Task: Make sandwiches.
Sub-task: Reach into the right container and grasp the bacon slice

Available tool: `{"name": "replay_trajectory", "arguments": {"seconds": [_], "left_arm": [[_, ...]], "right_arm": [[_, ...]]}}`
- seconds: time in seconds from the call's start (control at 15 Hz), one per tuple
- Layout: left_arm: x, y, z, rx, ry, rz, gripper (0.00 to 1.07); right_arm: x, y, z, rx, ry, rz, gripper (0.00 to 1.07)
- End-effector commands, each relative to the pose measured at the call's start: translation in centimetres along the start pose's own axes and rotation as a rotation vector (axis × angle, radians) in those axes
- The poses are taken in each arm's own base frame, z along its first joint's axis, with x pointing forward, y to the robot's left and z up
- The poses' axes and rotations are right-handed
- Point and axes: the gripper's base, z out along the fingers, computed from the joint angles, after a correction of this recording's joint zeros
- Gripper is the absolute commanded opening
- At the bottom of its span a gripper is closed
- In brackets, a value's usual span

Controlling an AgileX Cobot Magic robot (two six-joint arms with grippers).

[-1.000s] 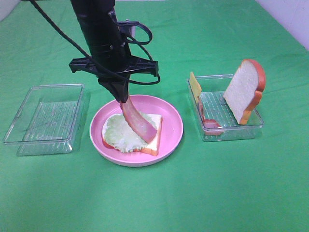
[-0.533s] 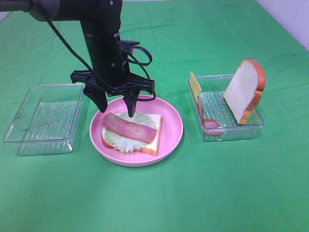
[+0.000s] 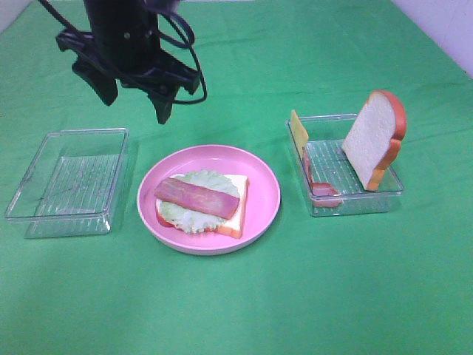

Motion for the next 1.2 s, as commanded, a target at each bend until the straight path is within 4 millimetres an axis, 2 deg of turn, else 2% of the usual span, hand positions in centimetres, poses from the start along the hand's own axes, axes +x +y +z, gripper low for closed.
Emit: {"name": "replay_trajectory", "arguments": {"seconds": [0.07,0.27,0.33,0.47,0.6,0.67,0.93,1.13,1.2], "left_arm": [[1.5,1.5,-6.5,0.007,-0.064,-0.018,0.73],[3.2,2.8,-12.8,0.048,-0.208,-0.034,0.73],[3.6,2.9,-13.8,0.062,-0.230,-0.030,0.73],[6.0,3.5,-16.1,0.096,-0.259,-0.018,0.73],[9.6,4.2,-16.0,0.090,-0.214,-0.011,0.73],[12.9,4.8,-15.6,0.087,-0.196,-0.005,0.73],[20.8,6.2,-14.3,0.095,-0.221,-0.002,0.73],[25.4,6.9,-13.5,0.106,-0.272,-0.004,0.73],[29.1,7.5,-12.7,0.118,-0.345,-0.007,0.73]], "right_arm": [[0.1,0.0,-0.2,0.009,-0.018,-0.007,0.74],[0.1,0.0,-0.2,0.009,-0.018,-0.007,0.74],[0.1,0.0,-0.2,0.009,-0.018,-0.007,0.74],[0.1,0.0,-0.2,0.009,-0.018,-0.007,0.74],[0.1,0.0,-0.2,0.009,-0.018,-0.007,0.74],[0.1,0.0,-0.2,0.009,-0.018,-0.007,0.74],[0.1,0.0,-0.2,0.009,-0.018,-0.007,0.74],[0.1,0.0,-0.2,0.009,-0.018,-0.007,0.74],[0.1,0.0,-0.2,0.009,-0.018,-0.007,0.74]]}}
